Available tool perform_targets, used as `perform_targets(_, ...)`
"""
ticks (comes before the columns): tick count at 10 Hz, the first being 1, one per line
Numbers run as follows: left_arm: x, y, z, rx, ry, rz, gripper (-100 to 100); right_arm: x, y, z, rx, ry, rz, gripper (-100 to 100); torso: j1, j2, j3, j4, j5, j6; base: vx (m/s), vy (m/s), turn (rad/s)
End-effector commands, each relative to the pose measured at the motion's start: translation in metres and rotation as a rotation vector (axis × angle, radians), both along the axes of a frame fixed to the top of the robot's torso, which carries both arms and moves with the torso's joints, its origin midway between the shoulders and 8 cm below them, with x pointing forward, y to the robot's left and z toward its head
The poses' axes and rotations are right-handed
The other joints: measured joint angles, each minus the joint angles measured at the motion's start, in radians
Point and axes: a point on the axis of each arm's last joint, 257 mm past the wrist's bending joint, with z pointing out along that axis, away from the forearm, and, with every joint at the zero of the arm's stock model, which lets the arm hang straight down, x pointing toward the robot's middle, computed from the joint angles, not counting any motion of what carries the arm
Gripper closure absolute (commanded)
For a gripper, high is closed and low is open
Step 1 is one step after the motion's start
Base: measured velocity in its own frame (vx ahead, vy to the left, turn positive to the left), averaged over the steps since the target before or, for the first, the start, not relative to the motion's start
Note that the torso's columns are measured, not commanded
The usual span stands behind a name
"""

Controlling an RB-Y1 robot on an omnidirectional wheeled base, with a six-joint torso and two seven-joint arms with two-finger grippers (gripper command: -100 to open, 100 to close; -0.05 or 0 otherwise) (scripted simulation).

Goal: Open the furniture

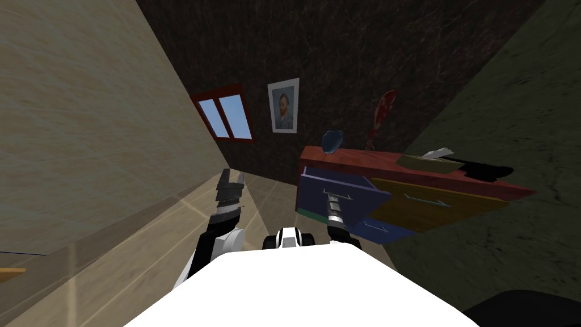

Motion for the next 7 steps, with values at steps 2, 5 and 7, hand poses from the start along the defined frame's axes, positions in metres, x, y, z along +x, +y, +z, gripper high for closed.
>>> perform_targets(2,0.0,0.0,0.0,0.0,0.0,0.0,0,0.0,0.0,0.001,0.0,-0.003,-0.002,100,-0.002,0.0,-0.001,0.003,0.002,0.002,-0.139,0.059,-0.021)
perform_targets(5,0.0,0.0,0.0,0.0,0.0,0.0,0,-0.009,0.001,0.012,0.004,0.008,0.015,-100,0.002,-0.016,-0.01,-0.006,-0.001,-0.006,0.026,0.017,-0.044)
perform_targets(7,0.0,0.0,0.0,0.0,0.0,0.0,0,-0.015,0.0,0.023,0.005,0.008,0.025,-100,0.004,-0.014,-0.008,-0.005,-0.001,-0.007,0.058,0.018,-0.047)
